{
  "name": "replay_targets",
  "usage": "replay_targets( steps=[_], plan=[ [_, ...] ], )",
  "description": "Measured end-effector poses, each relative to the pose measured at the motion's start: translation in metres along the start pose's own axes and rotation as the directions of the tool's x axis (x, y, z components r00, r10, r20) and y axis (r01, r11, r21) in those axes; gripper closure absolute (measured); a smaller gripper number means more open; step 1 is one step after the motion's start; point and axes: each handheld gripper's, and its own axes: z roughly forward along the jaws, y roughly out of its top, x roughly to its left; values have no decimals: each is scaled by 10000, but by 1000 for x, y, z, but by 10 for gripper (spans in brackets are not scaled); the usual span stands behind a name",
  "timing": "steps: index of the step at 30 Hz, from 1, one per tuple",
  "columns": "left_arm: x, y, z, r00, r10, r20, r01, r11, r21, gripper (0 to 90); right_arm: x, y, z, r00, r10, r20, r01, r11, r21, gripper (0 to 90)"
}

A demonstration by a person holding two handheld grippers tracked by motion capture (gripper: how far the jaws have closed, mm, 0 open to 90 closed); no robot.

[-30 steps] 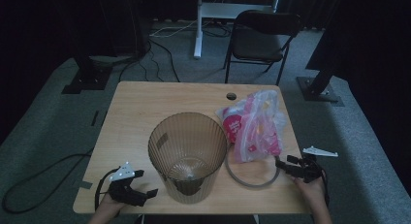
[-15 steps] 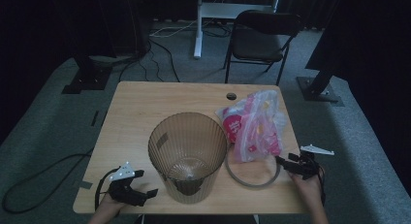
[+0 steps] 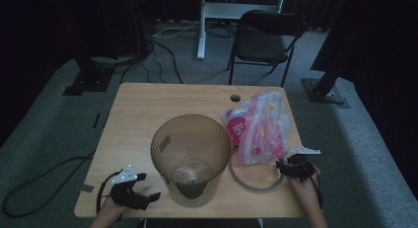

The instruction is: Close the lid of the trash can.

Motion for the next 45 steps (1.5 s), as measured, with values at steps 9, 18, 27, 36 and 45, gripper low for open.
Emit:
replay_targets(
  steps=[9, 18, 27, 36, 45],
  plan=[
    [-2, 0, 2, 9999, 112, 33, -112, 9998, 146, 7, 20, 5, 1, 9870, -1518, 528, 1507, 9883, 243, 815],
    [0, 0, 1, 10000, 30, -11, -30, 10000, 82, 6, 20, 10, -1, 9991, -353, -223, 362, 9983, 451, 828],
    [-1, 1, 1, 10000, 0, -6, 0, 10000, 50, 7, 10, 31, -33, 9910, 650, -1170, -744, 9942, -779, 839],
    [-1, 0, 1, 10000, -7, -16, 7, 10000, 52, 7, 10, 50, -63, 9867, 665, -1485, -927, 9798, -1771, 840],
    [-1, 0, 1, 10000, 12, -32, -12, 10000, 55, 6, 4, 64, -95, 9744, 821, -2095, -1394, 9511, -2757, 840]
  ],
)
